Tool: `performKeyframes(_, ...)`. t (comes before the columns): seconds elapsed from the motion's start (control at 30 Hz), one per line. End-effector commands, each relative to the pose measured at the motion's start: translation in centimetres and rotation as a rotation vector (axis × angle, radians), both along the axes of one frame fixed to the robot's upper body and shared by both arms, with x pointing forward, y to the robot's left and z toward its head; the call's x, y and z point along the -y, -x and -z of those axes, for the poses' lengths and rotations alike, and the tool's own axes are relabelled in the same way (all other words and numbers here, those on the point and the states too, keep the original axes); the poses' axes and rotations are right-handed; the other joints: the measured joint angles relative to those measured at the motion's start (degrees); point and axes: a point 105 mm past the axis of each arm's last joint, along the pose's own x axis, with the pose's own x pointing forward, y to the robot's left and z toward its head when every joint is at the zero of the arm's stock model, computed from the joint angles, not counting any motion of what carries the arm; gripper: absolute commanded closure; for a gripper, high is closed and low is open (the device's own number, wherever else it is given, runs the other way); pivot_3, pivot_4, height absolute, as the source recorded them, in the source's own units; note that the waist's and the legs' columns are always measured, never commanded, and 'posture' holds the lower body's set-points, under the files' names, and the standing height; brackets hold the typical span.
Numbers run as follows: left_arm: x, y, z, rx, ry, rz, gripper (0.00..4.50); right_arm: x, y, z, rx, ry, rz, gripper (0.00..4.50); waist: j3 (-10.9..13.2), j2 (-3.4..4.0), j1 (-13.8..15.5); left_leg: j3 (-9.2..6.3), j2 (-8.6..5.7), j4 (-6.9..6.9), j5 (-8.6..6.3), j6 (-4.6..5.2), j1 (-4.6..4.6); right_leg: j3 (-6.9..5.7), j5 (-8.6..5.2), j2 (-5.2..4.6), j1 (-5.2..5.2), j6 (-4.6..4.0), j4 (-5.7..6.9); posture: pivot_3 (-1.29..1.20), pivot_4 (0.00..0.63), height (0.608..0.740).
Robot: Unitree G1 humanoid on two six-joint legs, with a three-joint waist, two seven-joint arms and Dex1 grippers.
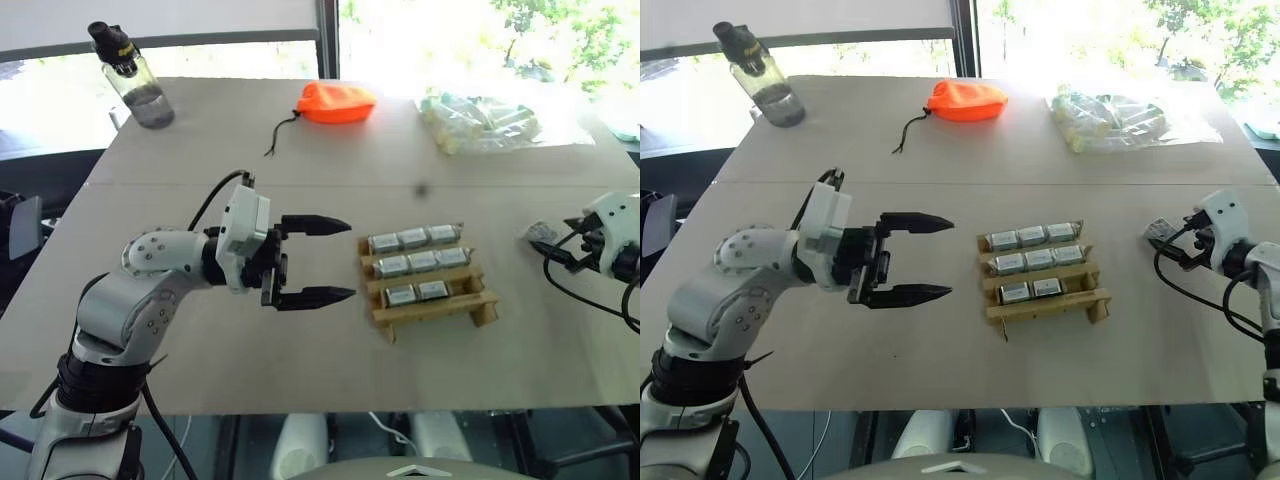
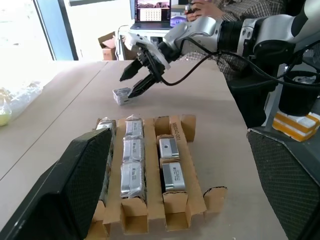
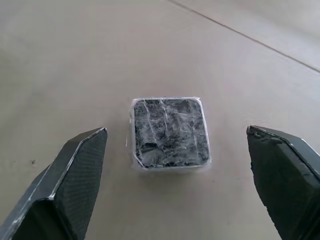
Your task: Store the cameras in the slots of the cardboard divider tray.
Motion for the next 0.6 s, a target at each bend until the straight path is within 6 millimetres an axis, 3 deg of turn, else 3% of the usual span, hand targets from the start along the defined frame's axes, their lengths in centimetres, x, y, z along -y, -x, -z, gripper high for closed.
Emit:
performKeyframes(0.03,0.07,0.57,-0.69,0.042,-0.002,-0.003,0.0,0.4,-0.84,-0.61,0.01,-0.011,-0.009,0.1,0.0,0.0,0.0,0.03,0.0,0.01,0.0,0.0,0.0,0.0,0.0,-0.03,0.0,0.01,0.0,0.0,0.15,0.726)
performKeyframes(0.3,-0.17,0.72,-0.72,0.048,-0.003,-0.031,0.0,0.26,-1.27,0.13,-0.047,-0.003,-0.065,0.1,0.01,0.01,0.07,0.04,0.02,0.02,0.0,0.0,0.0,0.03,0.0,-0.02,0.02,0.01,0.02,0.0,0.15,0.726)
performKeyframes(0.5,-0.39,0.48,-0.94,0.063,-0.005,-0.056,0.0,0.21,-0.93,0.37,-0.061,0.021,-0.098,2.54,0.01,0.02,0.07,0.05,0.02,0.04,0.0,0.0,0.01,0.01,0.0,-0.06,0.02,0.01,0.02,0.0,0.15,0.726)
performKeyframes(0.6,-0.11,0.31,-0.97,0.056,-0.002,-0.048,0.0,0.41,-0.89,-0.45,-0.001,0.117,-0.11,2.52,0.01,0.02,0.11,0.05,0.02,0.05,0.0,0.0,0.01,-0.02,0.0,-0.06,0.03,0.01,0.03,0.0,0.15,0.726)
